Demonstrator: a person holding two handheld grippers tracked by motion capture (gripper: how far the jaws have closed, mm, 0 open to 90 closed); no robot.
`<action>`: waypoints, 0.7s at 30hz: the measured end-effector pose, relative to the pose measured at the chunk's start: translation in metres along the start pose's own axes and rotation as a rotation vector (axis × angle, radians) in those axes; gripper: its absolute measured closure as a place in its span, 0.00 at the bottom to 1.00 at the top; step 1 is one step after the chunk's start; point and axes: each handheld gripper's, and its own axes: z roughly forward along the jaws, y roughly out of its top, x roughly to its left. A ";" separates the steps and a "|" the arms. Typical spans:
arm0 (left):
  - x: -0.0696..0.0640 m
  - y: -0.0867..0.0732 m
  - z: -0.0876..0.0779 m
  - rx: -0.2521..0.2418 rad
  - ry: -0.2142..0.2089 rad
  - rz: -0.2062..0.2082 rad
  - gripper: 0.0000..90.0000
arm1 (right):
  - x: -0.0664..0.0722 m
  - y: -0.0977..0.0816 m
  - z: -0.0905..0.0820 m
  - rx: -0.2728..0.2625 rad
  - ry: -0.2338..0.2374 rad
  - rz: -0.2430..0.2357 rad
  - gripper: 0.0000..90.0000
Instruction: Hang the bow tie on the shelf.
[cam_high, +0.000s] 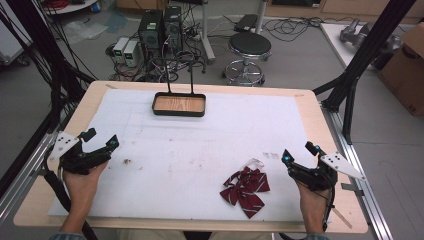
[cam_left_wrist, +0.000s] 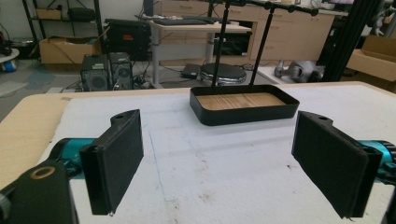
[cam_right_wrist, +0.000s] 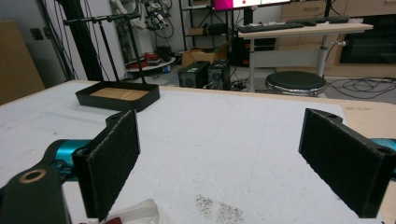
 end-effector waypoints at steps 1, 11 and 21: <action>0.000 0.000 0.000 0.000 0.000 0.000 0.19 | 0.000 0.000 0.000 0.000 0.000 -0.002 0.13; 0.000 0.000 0.001 0.003 -0.001 -0.005 0.19 | 0.001 0.000 -0.002 -0.002 -0.002 -0.001 0.13; -0.001 0.000 0.001 0.005 -0.003 -0.008 0.19 | 0.003 0.001 -0.002 -0.001 0.004 -0.002 0.13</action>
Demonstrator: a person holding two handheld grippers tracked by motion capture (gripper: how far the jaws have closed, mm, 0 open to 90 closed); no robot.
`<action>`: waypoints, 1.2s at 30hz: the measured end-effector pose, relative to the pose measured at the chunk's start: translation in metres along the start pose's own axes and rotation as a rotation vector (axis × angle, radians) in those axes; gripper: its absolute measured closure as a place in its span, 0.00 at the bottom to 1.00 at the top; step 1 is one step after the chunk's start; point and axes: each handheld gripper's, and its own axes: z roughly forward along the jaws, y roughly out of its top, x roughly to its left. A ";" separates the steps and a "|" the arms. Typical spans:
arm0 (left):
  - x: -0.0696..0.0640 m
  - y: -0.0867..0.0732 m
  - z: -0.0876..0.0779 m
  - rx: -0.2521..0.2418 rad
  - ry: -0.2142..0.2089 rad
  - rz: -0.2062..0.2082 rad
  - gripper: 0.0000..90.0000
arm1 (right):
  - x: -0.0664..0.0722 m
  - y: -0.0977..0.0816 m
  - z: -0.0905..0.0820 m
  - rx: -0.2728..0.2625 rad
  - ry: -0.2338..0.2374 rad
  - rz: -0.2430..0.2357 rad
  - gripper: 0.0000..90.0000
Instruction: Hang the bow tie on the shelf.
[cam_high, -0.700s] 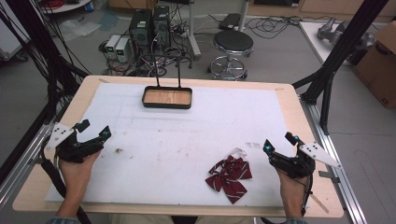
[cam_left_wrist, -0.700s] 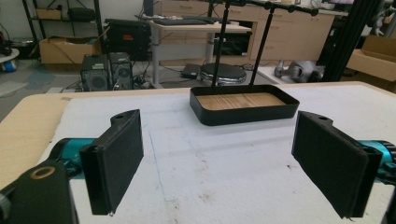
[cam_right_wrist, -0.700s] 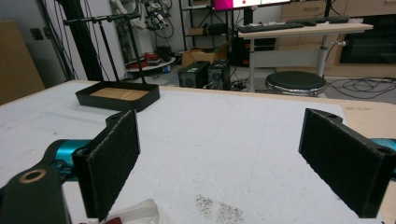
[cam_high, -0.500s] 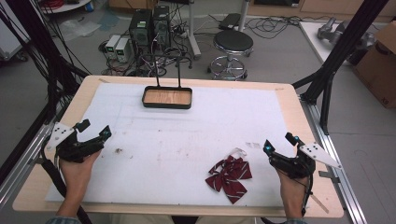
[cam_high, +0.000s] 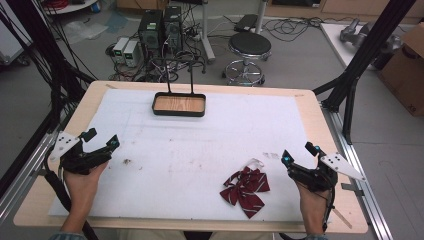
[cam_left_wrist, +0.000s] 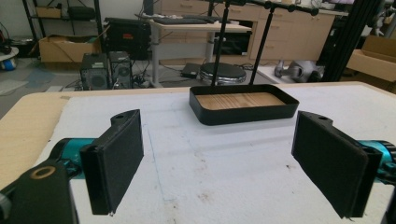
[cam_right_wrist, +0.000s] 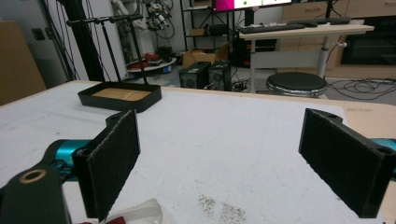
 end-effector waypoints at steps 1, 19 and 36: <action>0.000 0.000 0.000 0.001 -0.001 0.003 0.19 | 0.000 0.000 0.000 -0.003 -0.001 -0.002 0.13; 0.000 0.000 0.001 0.005 0.000 -0.003 0.19 | 0.003 -0.002 0.003 0.025 0.080 -0.037 0.13; -0.001 0.001 0.001 0.001 0.002 -0.008 0.19 | 0.011 -0.008 0.009 0.071 0.290 -0.092 0.13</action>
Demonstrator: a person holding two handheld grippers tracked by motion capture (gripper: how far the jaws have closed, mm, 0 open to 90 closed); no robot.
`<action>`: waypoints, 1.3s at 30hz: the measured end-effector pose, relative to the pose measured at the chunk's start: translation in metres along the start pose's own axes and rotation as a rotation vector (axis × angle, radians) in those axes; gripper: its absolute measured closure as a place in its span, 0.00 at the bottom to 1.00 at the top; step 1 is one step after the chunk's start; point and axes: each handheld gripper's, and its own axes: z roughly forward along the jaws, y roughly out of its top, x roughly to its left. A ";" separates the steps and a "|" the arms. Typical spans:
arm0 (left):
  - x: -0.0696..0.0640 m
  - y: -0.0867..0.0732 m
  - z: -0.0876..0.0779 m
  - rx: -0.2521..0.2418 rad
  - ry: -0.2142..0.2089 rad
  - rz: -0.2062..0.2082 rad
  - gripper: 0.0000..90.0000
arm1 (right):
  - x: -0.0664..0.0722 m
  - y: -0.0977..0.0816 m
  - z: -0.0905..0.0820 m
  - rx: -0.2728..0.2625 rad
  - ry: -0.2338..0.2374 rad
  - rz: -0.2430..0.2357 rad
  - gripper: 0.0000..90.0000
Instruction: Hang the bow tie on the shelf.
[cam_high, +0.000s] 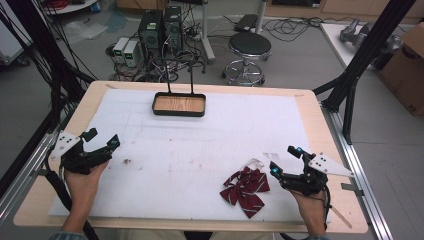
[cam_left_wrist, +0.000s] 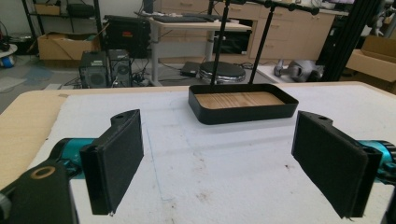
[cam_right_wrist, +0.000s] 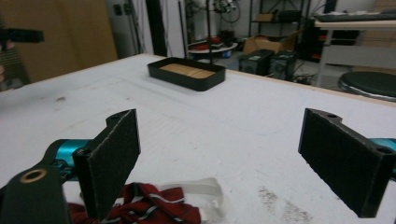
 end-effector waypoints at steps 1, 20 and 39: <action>0.000 0.000 0.000 0.000 0.000 0.000 0.19 | 0.002 -0.001 0.001 0.015 0.018 -0.003 0.13; -0.002 0.000 0.001 -0.002 -0.003 -0.001 0.19 | 0.018 -0.018 0.035 0.206 0.281 -0.086 0.29; -0.003 0.000 0.003 0.002 -0.013 0.003 0.19 | 0.030 -0.034 0.071 0.437 0.323 -0.227 0.47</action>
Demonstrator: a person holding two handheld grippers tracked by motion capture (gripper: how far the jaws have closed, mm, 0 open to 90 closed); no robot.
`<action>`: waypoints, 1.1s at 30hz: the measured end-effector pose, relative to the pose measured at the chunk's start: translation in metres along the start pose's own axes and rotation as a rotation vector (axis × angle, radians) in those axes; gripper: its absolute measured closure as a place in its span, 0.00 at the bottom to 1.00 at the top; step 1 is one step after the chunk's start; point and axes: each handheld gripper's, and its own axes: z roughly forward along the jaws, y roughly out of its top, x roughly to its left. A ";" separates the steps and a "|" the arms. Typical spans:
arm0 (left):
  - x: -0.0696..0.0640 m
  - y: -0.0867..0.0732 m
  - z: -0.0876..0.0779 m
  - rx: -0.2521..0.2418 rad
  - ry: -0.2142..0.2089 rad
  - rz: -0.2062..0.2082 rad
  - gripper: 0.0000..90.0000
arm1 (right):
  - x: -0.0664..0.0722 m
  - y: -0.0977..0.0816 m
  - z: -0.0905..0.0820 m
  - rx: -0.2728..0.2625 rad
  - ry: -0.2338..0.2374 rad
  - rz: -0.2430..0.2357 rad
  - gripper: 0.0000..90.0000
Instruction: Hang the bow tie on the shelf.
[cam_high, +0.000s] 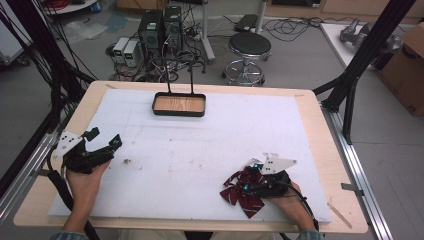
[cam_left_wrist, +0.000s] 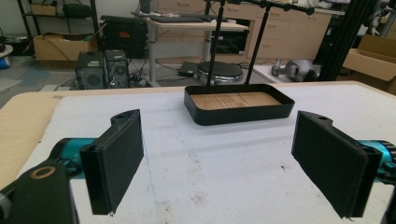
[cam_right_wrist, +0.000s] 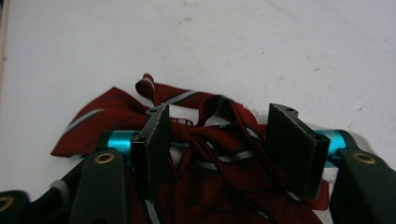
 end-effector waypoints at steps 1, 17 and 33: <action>0.000 0.000 0.000 -0.003 0.000 0.001 0.19 | 0.001 0.000 0.001 0.012 0.001 -0.012 0.49; -0.001 0.000 0.000 -0.002 0.002 0.003 0.19 | 0.002 0.000 0.004 0.064 0.045 -0.046 0.71; 0.000 0.000 -0.001 -0.001 0.007 0.002 0.19 | 0.008 0.009 -0.010 -0.009 -0.074 -0.112 0.92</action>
